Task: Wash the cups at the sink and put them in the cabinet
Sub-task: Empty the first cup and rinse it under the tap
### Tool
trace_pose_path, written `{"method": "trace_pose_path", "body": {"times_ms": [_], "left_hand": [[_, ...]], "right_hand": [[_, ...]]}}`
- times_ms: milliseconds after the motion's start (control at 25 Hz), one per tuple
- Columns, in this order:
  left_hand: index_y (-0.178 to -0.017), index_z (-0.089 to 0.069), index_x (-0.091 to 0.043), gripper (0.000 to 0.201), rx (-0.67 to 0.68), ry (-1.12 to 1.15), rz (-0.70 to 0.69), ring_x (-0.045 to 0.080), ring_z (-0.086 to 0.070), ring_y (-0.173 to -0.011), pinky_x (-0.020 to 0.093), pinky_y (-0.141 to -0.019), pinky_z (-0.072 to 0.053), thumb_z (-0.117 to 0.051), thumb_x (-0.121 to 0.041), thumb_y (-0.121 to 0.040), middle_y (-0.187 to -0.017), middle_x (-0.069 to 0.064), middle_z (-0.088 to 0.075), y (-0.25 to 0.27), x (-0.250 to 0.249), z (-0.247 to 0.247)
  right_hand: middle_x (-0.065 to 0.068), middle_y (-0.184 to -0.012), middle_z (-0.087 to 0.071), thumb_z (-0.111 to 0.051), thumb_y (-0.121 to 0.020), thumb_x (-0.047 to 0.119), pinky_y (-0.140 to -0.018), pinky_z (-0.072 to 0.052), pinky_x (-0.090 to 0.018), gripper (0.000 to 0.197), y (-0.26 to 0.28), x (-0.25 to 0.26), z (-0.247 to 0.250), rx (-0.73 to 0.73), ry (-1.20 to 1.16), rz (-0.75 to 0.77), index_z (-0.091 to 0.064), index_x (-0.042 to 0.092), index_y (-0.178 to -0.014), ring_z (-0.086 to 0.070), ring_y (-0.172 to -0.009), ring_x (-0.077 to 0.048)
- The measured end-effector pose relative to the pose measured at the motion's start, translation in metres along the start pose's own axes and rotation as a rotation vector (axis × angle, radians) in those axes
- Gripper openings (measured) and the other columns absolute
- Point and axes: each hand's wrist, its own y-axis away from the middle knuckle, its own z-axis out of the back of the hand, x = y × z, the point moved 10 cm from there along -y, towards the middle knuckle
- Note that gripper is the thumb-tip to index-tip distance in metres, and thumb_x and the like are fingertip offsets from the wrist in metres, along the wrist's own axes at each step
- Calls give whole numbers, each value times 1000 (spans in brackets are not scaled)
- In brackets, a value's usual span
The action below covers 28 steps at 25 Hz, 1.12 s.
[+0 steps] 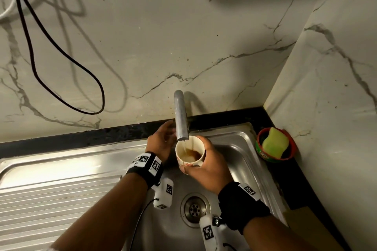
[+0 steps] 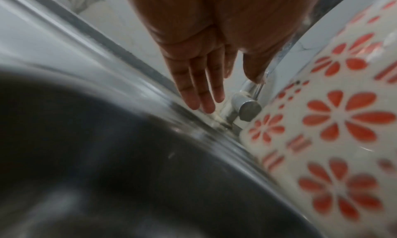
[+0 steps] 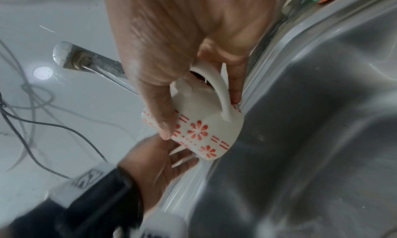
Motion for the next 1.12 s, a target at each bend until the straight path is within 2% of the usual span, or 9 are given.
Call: {"method": "trace_pose_path", "body": {"times_ms": [80, 240, 320, 440, 640, 760, 880, 1000, 1120], "left_hand": [[-129, -61, -26, 35, 54, 154, 49, 10, -68, -102, 25, -87, -53, -57, -42, -98, -110, -10, -70, 18, 29, -11], [-125, -63, -21, 43, 192, 724, 193, 16, -74, -92, 30, -77, -59, -51, -46, -93, -102, 5, -77, 69, 43, -35], [-130, -55, -22, 49, 263, 885, 225, 28, -72, -91, 43, -78, -59, -62, -45, -88, -109, 13, -75, 81, 37, -49], [-135, -45, -27, 63, 271, 959, 199, 31, -71, -96, 45, -78, -59, -74, -40, -81, -117, 13, -71, 85, 28, -57], [-147, -38, -25, 89, 278, 862, 35, 26, -68, -112, 42, -86, -58, -86, -31, -72, -125, 8, -67, 77, 32, -41], [-149, -31, -31, 103, 161, 588, -125, 11, -64, -116, 34, -96, -56, -92, -23, -66, -130, -4, -61, 72, 24, -28], [-135, -48, -35, 88, 79, 538, -223, 13, -65, -112, 45, -96, -55, -93, -39, -59, -121, -8, -66, 70, 9, -25], [-129, -51, -40, 87, 1, 420, -195, 5, -66, -105, 36, -91, -57, -91, -52, -53, -116, -12, -68, 65, 15, -19], [-133, -50, -38, 85, -48, 199, -295, 4, -56, -116, 36, -99, -52, -83, -61, -59, -128, -14, -57, 65, 7, -17]], "right_hand": [[17, -119, -68, -89, -64, 27, -94, -56, -26, 74, 3, 1, 2, -26, -127, -6, -53, 41, -128, -64, -111, -1], [-5, -114, -74, -81, -79, 5, -88, -60, -40, 52, 7, -9, -2, -85, -576, -155, -62, 23, -124, -70, -108, -21], [-10, -112, -75, -75, -85, 9, -81, -61, -36, 41, 9, -7, -9, -86, -708, -192, -64, 16, -124, -72, -104, -24], [-10, -112, -75, -74, -84, 21, -79, -60, -35, 39, 13, 2, -17, -58, -722, -195, -66, 15, -122, -72, -104, -25], [3, -114, -73, -83, -79, 12, -88, -60, -37, 57, 13, 26, 0, -41, -436, -10, -59, 26, -129, -70, -108, -16], [15, -118, -69, -87, -72, 27, -91, -58, -30, 73, 15, 41, -3, 1, -45, 109, -50, 40, -133, -65, -111, -3], [15, -135, -55, -85, -67, 49, -98, -52, -26, 87, 18, 46, -11, -17, 316, 183, -40, 39, -141, -54, -121, -2], [7, -138, -48, -75, -79, 47, -100, -49, -25, 61, 32, 71, -7, -163, 531, 434, -53, 29, -132, -46, -125, -9], [8, -120, -64, -46, -90, 68, -116, -36, -38, 53, 27, 68, -31, 15, 762, 450, -65, 26, -115, -50, -128, -12]]}}
